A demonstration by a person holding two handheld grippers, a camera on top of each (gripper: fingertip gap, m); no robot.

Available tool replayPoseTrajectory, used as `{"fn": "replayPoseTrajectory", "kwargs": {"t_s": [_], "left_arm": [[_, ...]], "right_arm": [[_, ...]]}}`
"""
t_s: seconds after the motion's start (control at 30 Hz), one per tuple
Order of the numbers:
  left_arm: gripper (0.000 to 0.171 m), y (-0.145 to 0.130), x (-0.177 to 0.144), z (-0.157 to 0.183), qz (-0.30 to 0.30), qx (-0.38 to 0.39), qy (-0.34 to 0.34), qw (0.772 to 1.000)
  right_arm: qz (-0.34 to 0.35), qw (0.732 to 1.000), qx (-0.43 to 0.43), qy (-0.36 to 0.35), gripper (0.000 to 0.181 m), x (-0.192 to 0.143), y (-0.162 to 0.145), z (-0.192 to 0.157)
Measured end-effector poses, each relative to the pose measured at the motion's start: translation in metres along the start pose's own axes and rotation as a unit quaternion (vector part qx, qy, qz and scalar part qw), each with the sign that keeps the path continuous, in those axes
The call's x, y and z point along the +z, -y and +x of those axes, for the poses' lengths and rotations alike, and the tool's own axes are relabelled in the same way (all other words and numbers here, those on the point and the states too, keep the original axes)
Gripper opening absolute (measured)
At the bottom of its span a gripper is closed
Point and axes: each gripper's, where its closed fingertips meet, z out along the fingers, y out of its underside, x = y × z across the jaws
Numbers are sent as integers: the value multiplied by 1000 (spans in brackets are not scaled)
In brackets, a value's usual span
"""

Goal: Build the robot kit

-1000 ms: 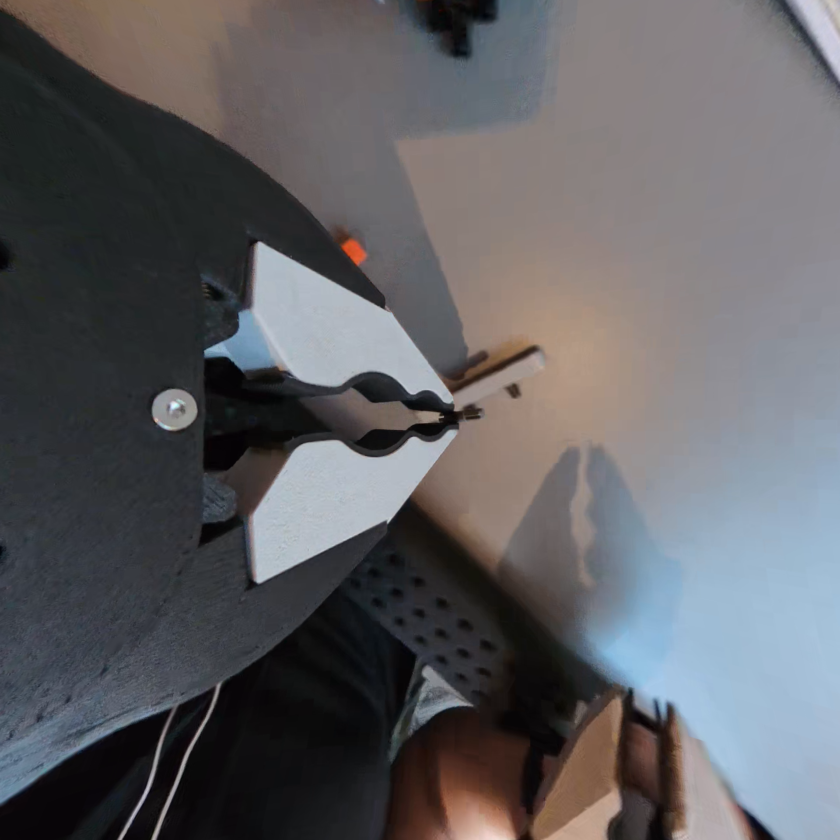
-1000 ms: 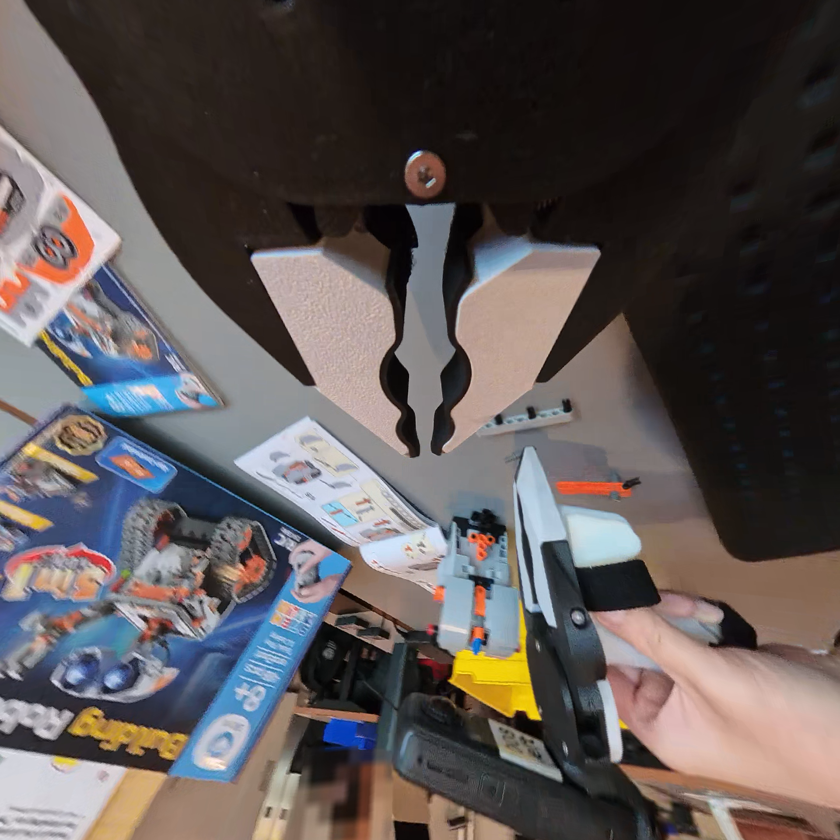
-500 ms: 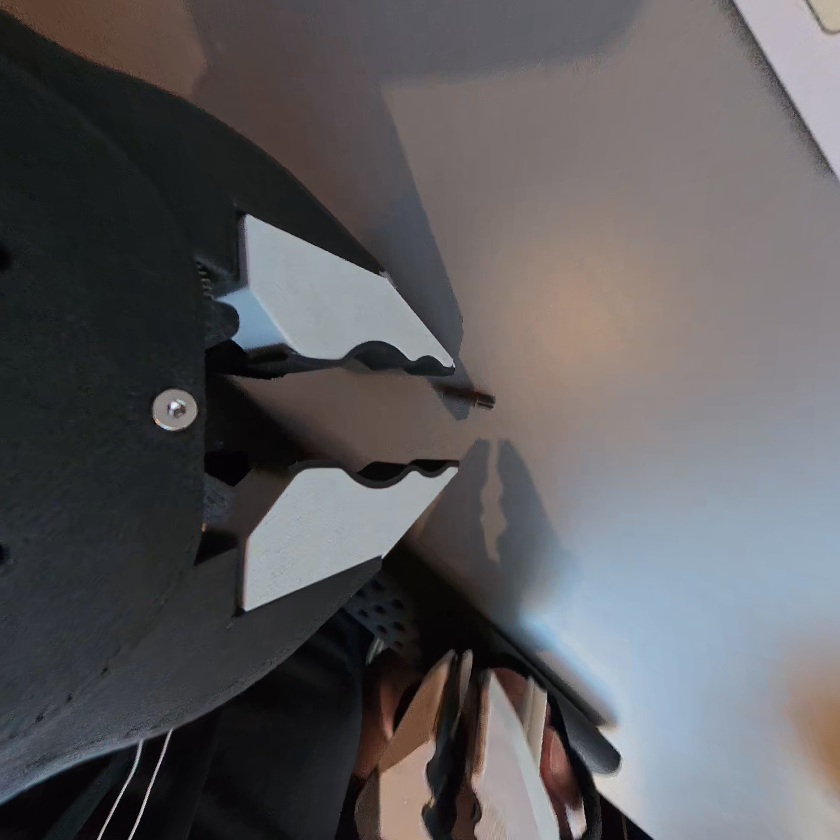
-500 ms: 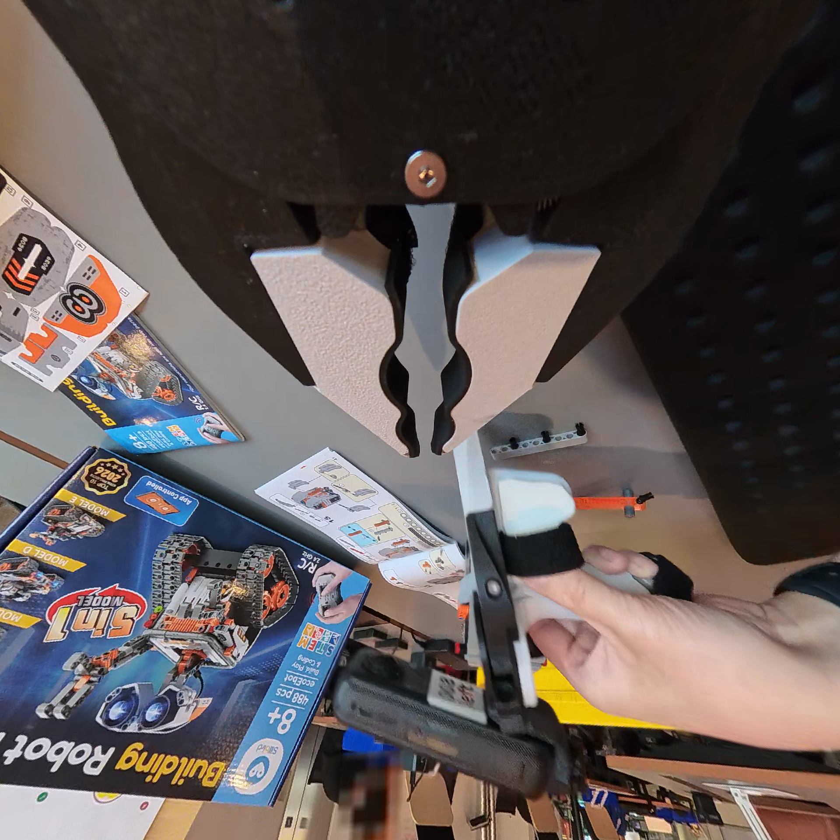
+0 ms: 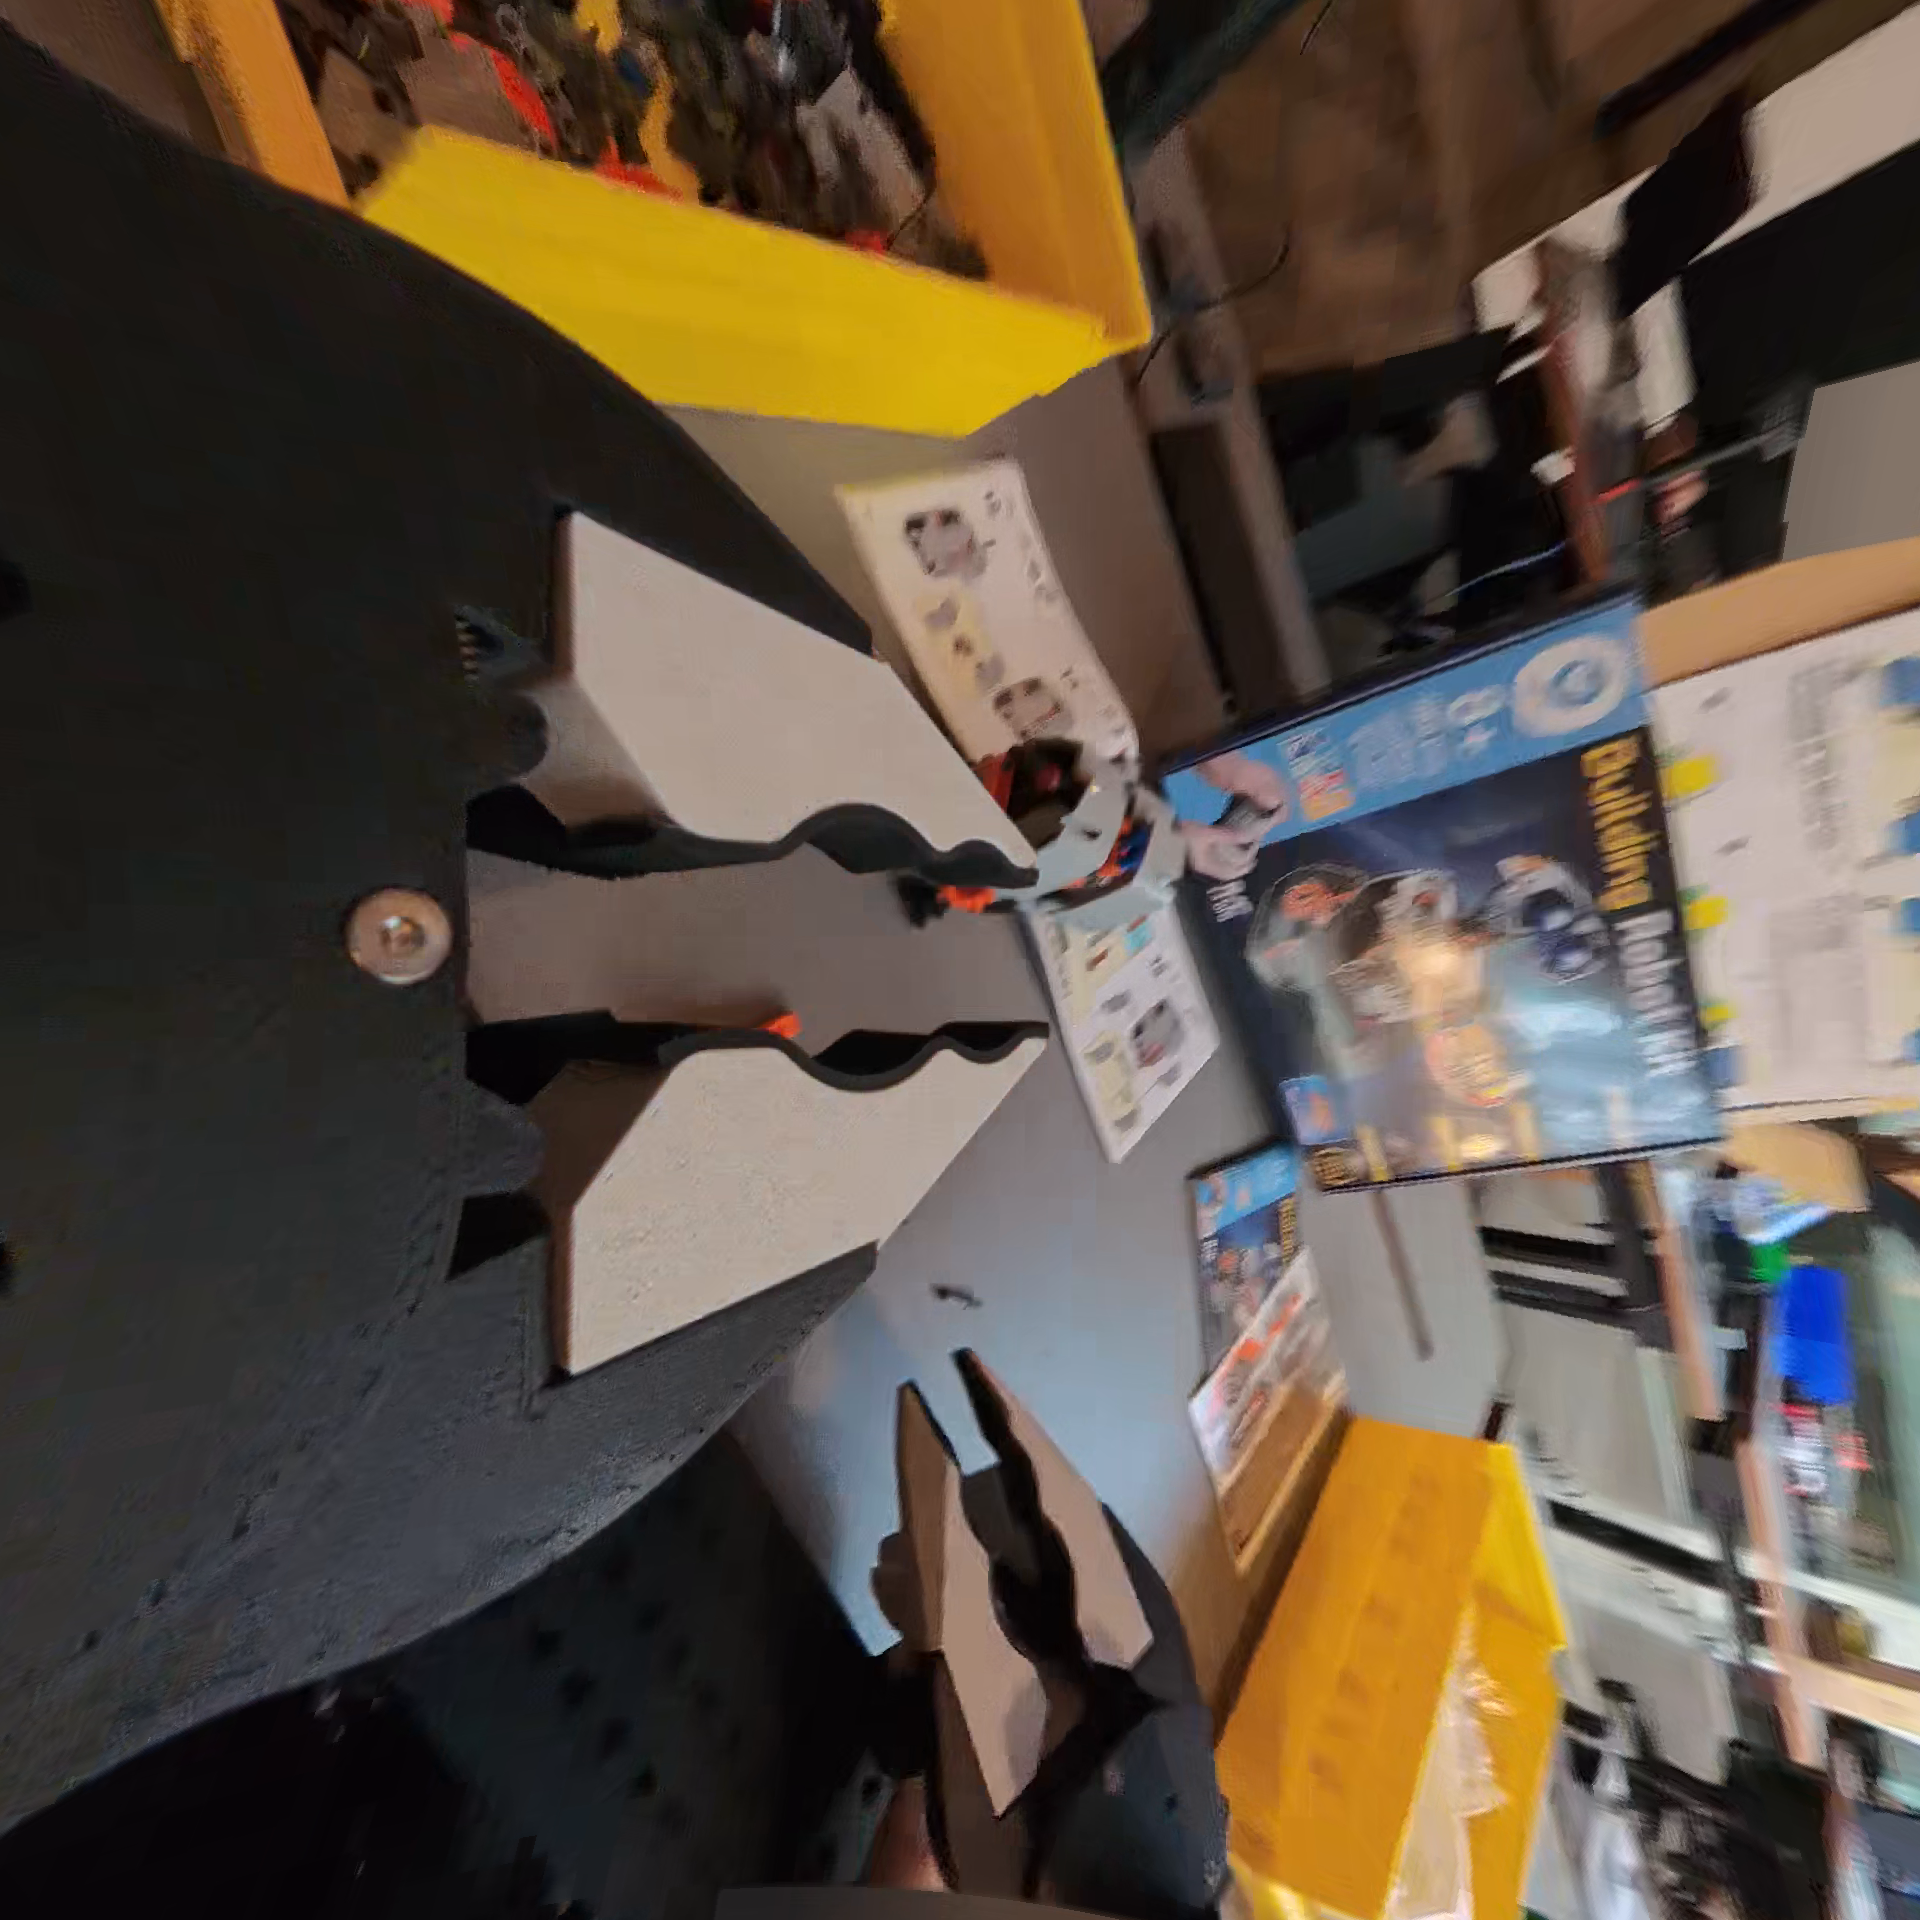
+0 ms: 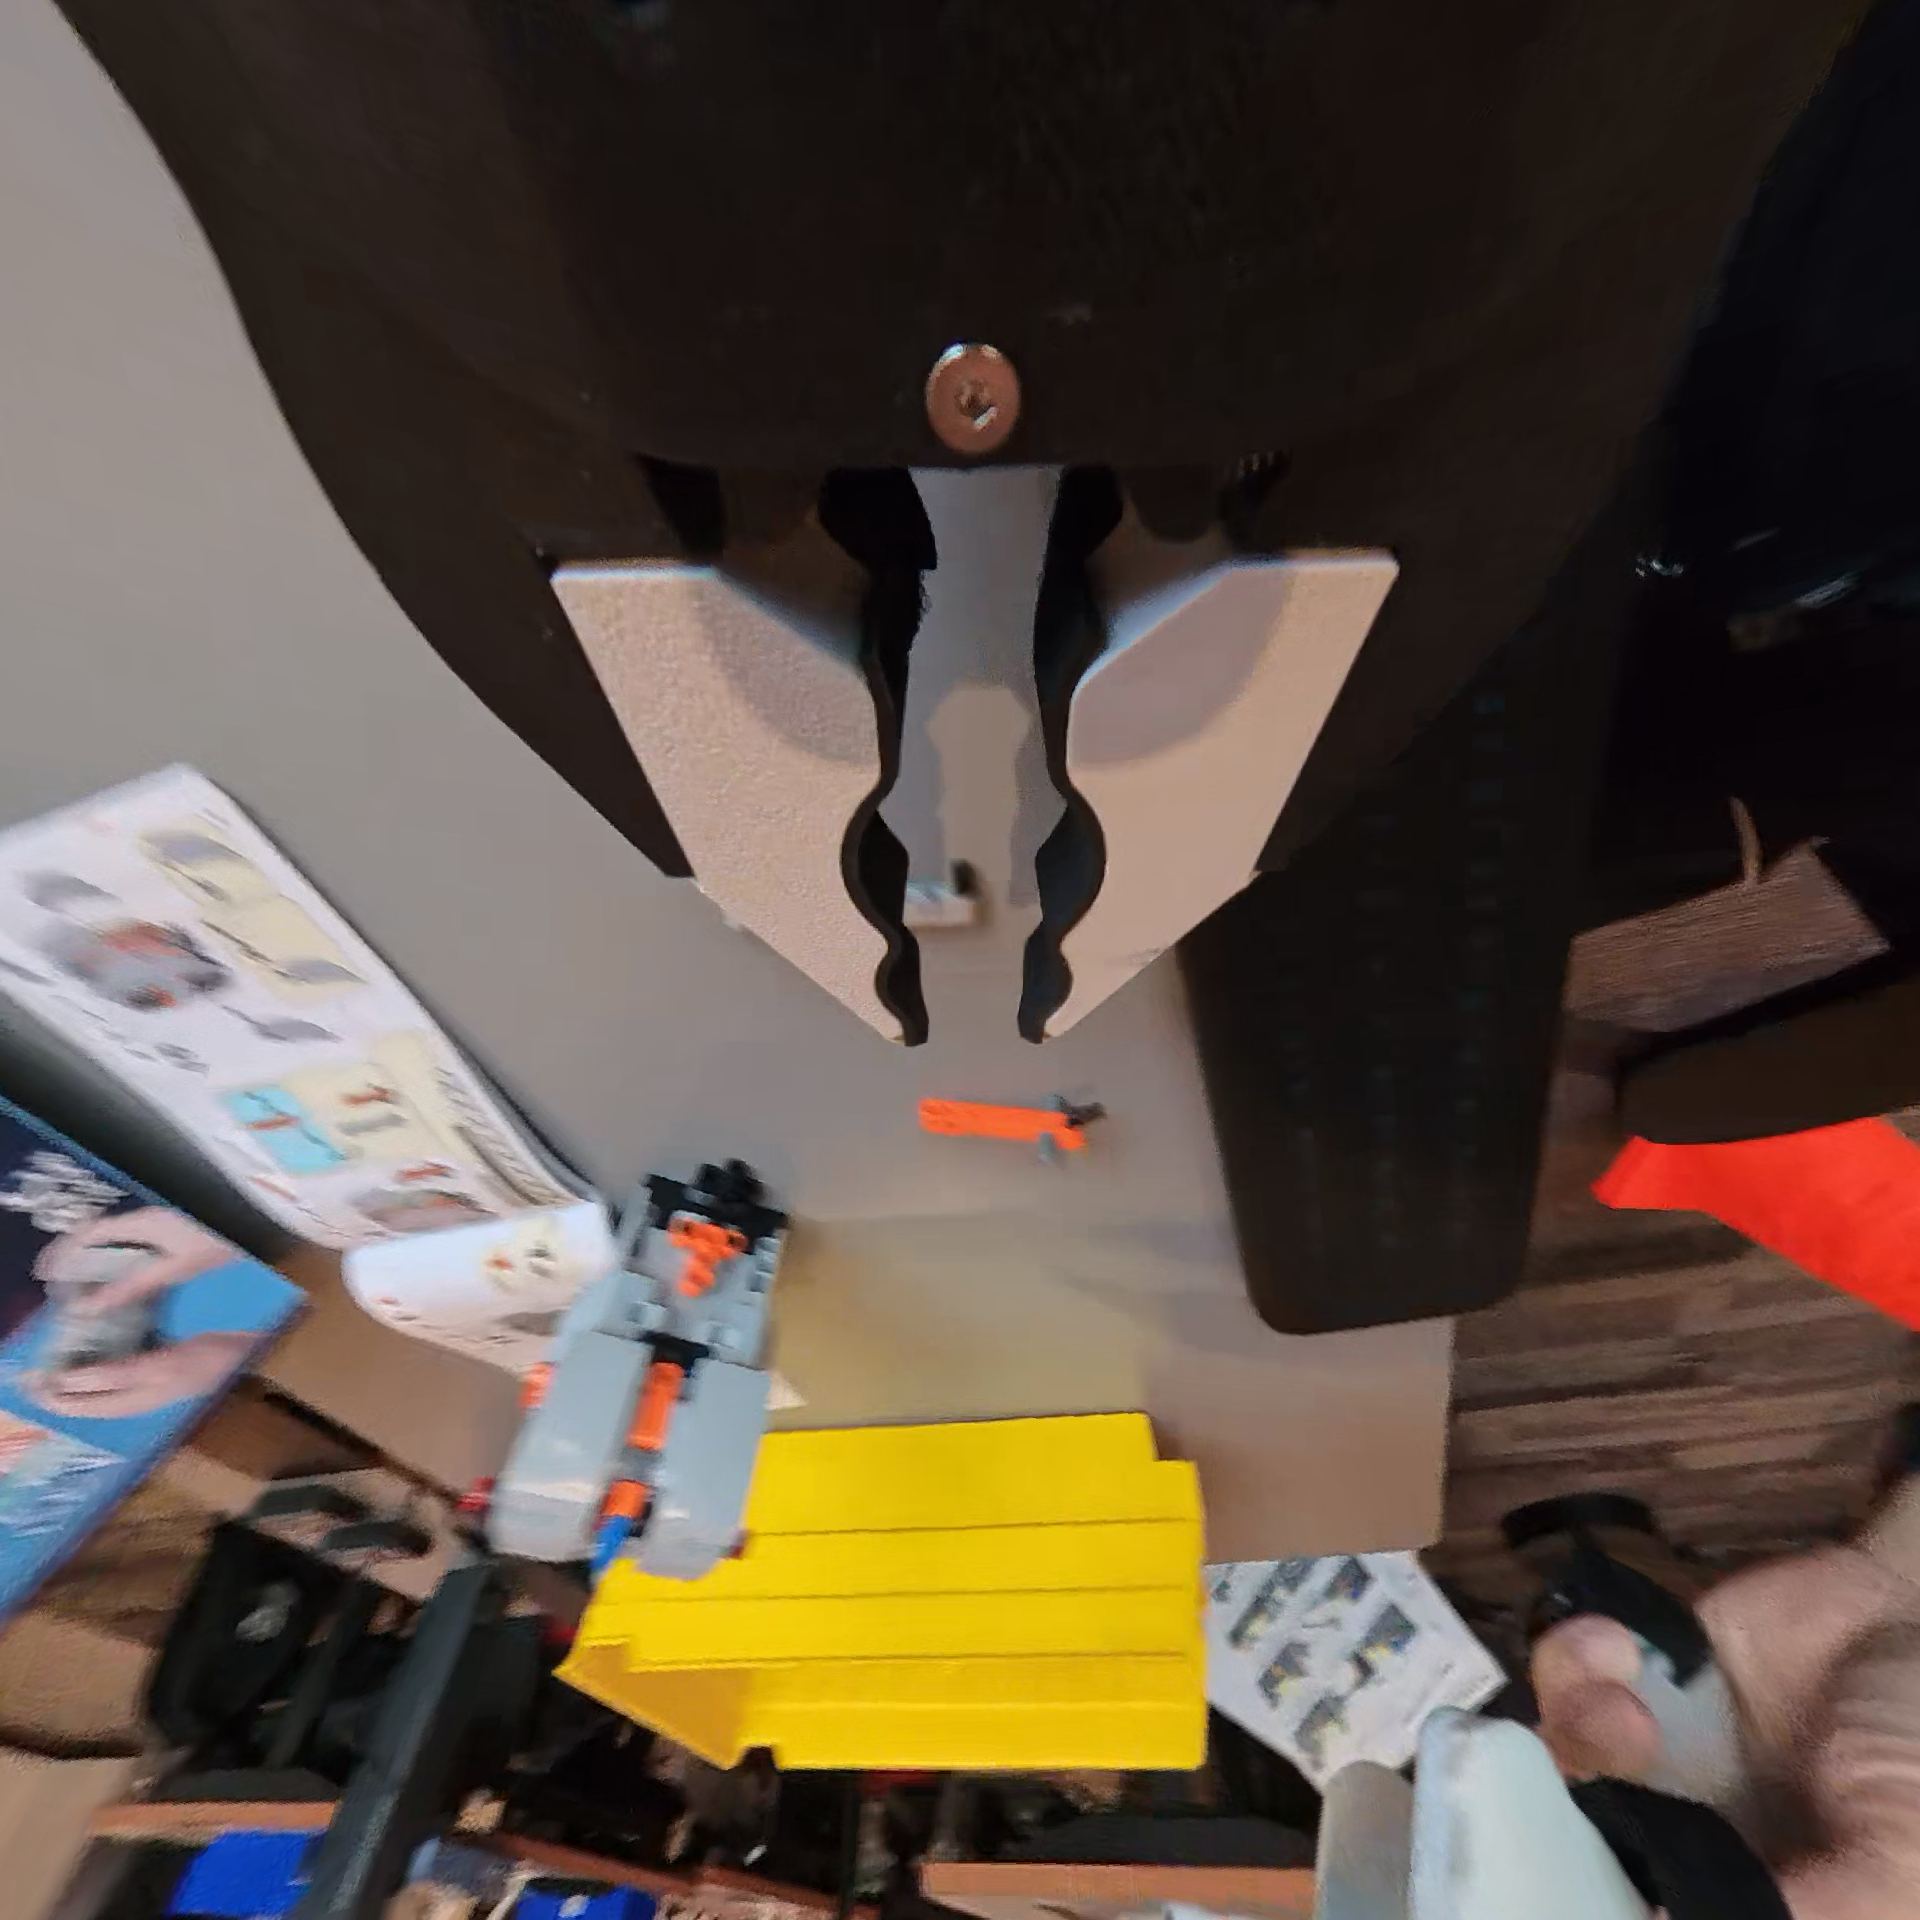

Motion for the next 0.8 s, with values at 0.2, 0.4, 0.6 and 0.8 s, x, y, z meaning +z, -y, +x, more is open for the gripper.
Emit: {"fn": "replayPoseTrajectory", "kwargs": {"t_s": [0.2,0.4,0.6,0.8], "left_arm": [[23,-21,-8,-14,53,-43,-37,997],[31,-63,2,-10,-31,-79,-98,992],[32,-85,-10,-9,-84,-64,-105,989],[30,-107,-25,-9,-118,-82,-116,983]], "right_arm": [[-82,995,-31,41,27,67,-5,-32],[-172,924,-320,121,34,92,-21,-22],[-216,846,-428,234,32,115,-32,-10],[-259,828,-392,307,10,121,-41,-19]]}}
